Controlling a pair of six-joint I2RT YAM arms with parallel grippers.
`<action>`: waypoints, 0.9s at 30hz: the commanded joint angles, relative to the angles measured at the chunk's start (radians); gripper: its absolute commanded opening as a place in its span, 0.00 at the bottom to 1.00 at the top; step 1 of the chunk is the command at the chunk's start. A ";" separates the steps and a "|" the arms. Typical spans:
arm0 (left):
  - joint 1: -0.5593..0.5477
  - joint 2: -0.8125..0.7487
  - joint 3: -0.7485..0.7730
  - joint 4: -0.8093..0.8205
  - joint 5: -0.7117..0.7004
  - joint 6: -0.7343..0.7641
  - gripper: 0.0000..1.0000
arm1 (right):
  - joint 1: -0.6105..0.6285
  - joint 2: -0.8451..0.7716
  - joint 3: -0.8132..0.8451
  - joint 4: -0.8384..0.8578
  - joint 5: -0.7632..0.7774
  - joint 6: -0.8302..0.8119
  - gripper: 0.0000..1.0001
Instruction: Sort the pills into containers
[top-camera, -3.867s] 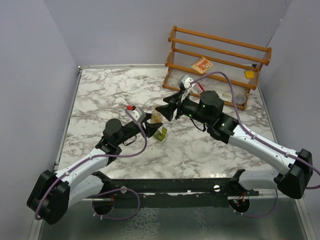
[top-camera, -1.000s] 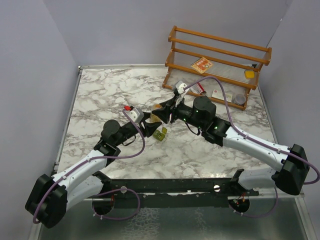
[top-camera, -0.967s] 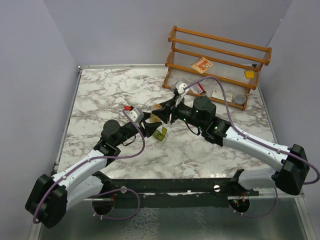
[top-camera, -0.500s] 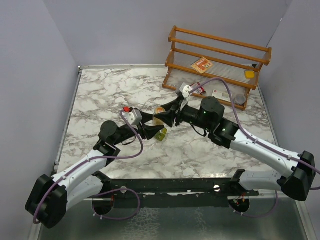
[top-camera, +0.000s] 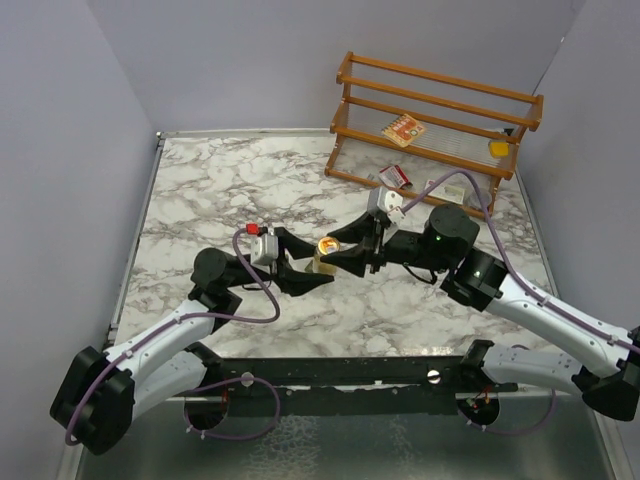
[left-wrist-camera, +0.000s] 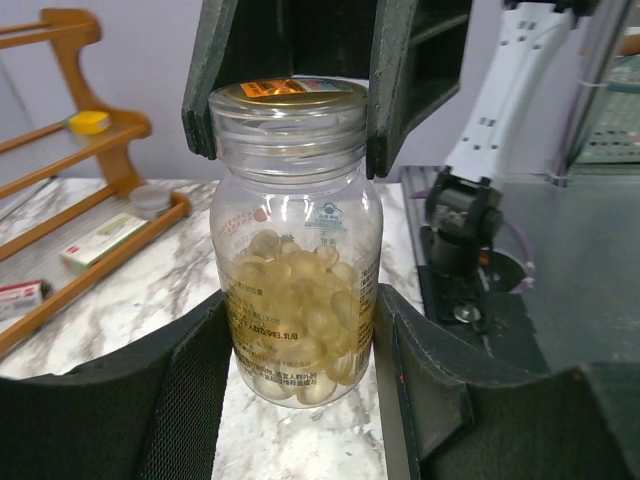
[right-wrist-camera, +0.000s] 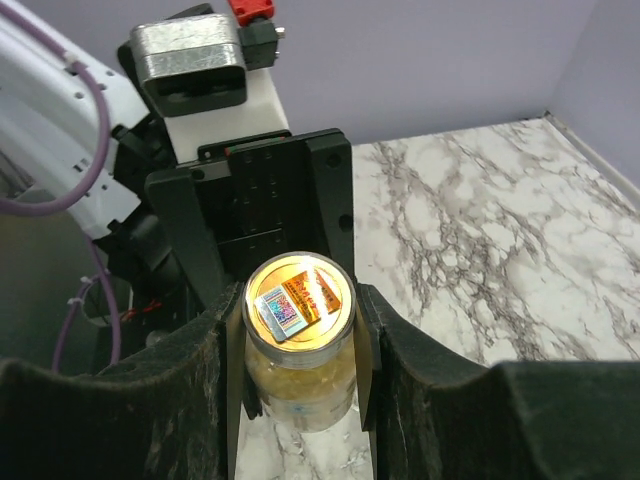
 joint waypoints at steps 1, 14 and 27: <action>-0.063 -0.015 0.036 0.171 0.286 -0.049 0.00 | -0.015 -0.056 -0.020 0.017 -0.010 -0.075 0.01; -0.102 0.000 0.050 0.175 0.290 -0.054 0.00 | -0.015 -0.089 -0.021 -0.001 -0.022 -0.101 0.42; -0.102 -0.022 0.064 0.051 0.183 0.040 0.00 | -0.014 -0.083 -0.022 -0.007 0.008 -0.086 0.90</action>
